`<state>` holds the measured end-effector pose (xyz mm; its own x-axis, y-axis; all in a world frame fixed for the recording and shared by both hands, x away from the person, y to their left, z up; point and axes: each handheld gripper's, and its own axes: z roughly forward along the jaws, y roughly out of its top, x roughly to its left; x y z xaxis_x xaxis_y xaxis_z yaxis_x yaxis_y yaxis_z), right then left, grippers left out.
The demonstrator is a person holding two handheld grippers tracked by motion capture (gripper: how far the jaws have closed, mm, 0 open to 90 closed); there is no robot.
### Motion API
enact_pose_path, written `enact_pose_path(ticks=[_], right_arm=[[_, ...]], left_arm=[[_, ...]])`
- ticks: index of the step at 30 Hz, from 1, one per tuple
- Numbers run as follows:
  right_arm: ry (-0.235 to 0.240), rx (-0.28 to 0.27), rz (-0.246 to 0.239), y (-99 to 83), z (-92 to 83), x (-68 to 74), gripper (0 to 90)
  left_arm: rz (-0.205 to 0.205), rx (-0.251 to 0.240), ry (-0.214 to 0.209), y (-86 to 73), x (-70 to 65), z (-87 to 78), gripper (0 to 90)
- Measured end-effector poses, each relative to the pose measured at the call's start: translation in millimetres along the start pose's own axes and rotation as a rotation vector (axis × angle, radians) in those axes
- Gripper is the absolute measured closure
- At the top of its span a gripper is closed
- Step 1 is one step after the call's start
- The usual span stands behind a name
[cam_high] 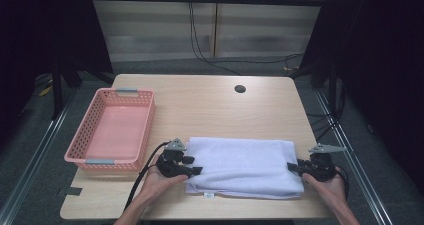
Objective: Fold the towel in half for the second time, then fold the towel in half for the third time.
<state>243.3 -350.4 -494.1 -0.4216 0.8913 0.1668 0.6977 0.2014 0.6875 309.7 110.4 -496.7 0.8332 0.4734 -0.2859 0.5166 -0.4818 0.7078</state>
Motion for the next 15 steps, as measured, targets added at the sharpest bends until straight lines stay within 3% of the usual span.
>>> enact_pose_path(ticks=[2,5,8,12,13,14,15], right_arm=[[-0.006,-0.042,0.005,0.9,-5.4,1.2,46.1],[0.020,-0.110,0.003,1.7,-18.1,8.6,43.3],[0.050,-0.139,-0.021,2.3,-27.3,22.5,42.7],[0.095,-0.131,-0.073,6.0,-25.4,41.5,42.5],[0.111,-0.128,-0.080,6.8,-23.6,45.5,41.8],[0.118,-0.116,-0.095,7.9,-21.7,50.5,40.5],[0.126,-0.109,-0.131,9.2,-19.1,57.3,40.4]], left_arm=[[-0.005,0.001,-0.012,0.4,2.4,-1.0,42.7],[-0.043,-0.025,-0.014,1.0,8.4,-4.6,42.0],[-0.043,-0.036,0.012,1.0,14.2,-7.8,42.4],[-0.056,-0.037,0.024,0.9,17.1,-8.2,39.9],[-0.062,-0.031,0.040,0.8,17.5,-7.1,40.4],[-0.067,-0.008,0.086,0.8,17.9,-4.8,41.7],[-0.062,-0.004,0.086,0.4,18.6,-3.3,40.7]])
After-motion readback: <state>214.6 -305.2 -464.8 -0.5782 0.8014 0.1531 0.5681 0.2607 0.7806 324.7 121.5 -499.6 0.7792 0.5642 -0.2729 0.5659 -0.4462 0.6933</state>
